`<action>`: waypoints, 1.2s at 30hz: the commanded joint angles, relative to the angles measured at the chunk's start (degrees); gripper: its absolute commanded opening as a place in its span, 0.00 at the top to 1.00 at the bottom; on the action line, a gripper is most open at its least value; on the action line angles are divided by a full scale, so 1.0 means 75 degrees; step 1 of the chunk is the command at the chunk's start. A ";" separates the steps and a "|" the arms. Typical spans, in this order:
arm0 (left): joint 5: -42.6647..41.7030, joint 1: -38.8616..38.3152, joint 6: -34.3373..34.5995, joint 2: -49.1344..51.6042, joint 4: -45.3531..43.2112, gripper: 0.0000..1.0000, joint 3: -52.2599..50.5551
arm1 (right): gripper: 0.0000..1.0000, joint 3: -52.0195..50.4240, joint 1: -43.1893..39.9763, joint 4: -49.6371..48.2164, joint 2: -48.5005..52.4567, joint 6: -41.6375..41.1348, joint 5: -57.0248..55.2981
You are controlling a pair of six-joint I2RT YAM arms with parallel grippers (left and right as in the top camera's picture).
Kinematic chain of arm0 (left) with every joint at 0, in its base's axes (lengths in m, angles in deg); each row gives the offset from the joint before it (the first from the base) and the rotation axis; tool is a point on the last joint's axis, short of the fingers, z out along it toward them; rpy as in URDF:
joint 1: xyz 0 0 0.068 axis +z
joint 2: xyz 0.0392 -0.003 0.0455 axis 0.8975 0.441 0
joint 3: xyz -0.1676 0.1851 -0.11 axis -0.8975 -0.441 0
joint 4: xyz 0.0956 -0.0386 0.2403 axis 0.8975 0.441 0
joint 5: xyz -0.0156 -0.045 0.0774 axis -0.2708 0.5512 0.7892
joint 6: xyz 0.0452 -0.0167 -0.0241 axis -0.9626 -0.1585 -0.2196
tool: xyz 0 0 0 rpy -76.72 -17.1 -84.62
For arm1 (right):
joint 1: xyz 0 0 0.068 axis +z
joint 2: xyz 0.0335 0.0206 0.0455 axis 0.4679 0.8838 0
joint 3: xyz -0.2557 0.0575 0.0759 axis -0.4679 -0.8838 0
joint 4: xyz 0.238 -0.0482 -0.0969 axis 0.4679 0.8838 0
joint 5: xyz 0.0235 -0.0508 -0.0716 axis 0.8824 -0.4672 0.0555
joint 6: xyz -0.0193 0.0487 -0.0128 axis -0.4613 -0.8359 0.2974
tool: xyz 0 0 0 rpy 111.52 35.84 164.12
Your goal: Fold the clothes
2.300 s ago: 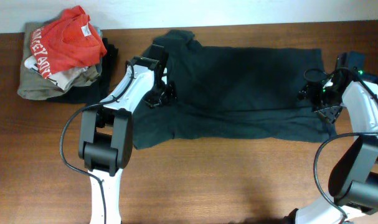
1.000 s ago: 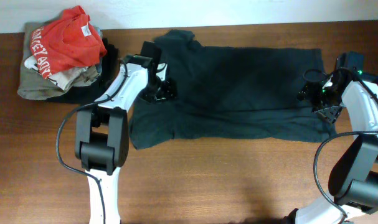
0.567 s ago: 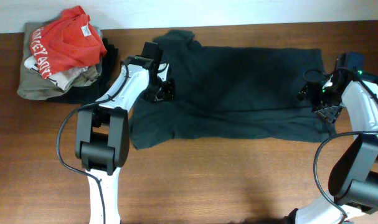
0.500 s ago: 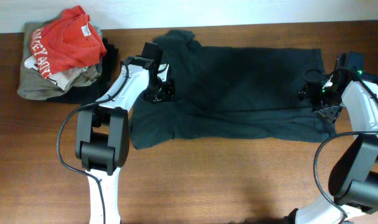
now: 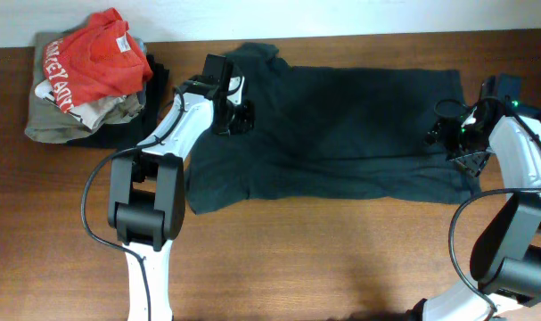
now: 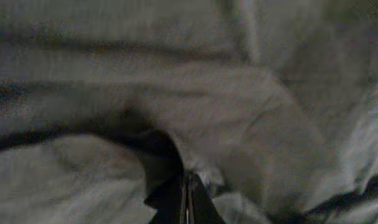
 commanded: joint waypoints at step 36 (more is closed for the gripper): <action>0.1370 0.0364 0.0067 -0.0600 0.3570 0.99 -0.1527 | 0.94 -0.1775 0.0032 -0.0851 0.0070 0.0009 -0.0807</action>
